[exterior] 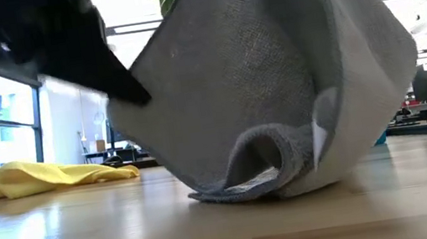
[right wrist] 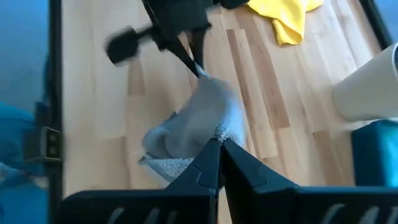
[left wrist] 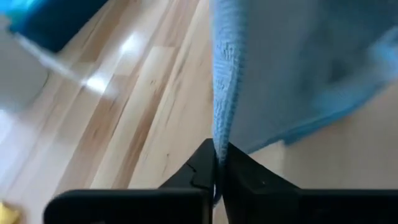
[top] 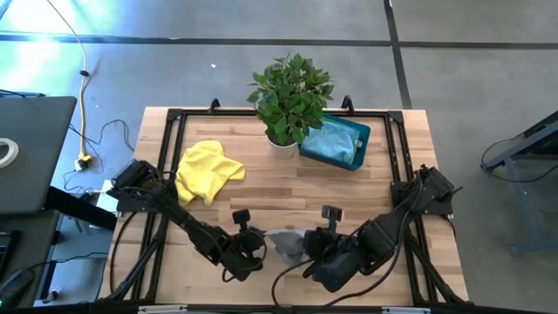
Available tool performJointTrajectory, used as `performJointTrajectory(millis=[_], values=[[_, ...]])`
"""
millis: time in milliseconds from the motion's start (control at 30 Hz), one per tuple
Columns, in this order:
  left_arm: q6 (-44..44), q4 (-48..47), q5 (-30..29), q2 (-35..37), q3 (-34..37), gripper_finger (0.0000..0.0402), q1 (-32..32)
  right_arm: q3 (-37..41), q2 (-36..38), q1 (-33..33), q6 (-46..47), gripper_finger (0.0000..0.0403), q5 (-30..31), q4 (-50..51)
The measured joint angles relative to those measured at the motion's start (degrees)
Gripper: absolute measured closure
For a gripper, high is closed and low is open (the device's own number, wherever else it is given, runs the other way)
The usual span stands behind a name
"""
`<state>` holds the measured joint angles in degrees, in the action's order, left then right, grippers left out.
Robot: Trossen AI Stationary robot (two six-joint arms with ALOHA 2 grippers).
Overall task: Fold microfiber towels
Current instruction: Fold the gray towel
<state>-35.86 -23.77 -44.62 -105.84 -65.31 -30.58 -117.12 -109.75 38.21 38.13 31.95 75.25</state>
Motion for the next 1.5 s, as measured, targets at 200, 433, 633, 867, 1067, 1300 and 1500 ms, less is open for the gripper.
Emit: performJointTrajectory(millis=[200,433,633,867,1067,1300,1500], values=[[7.0,-12.2,0.6,0.2,-7.9,0.0399,-2.1,0.0,-2.8,2.0,-2.1,0.0403,6.2,1.4],[6.7,-26.7,0.6,0.2,-15.1,0.0401,-3.7,8.8,-3.4,4.9,3.4,0.0403,11.4,2.0],[7.3,-29.6,0.6,0.2,-15.9,0.0401,-4.0,20.1,-3.4,6.6,7.9,0.0403,9.0,-7.8],[5.8,-29.3,3.1,0.2,-15.9,0.0401,-3.9,32.5,-3.4,7.3,1.7,0.0403,3.7,-31.2],[4.6,-29.2,10.8,0.2,-15.9,0.0401,-4.0,42.2,-3.4,5.7,-4.0,0.0403,1.5,-50.8],[6.6,-29.4,12.5,0.2,-15.9,0.0401,-4.0,48.3,-3.4,1.6,-12.9,0.0403,-5.9,-69.9],[8.9,-31.6,12.5,0.2,-15.9,0.0401,-3.9,48.6,-2.2,-0.8,-18.9,0.0403,-12.4,-75.7]])
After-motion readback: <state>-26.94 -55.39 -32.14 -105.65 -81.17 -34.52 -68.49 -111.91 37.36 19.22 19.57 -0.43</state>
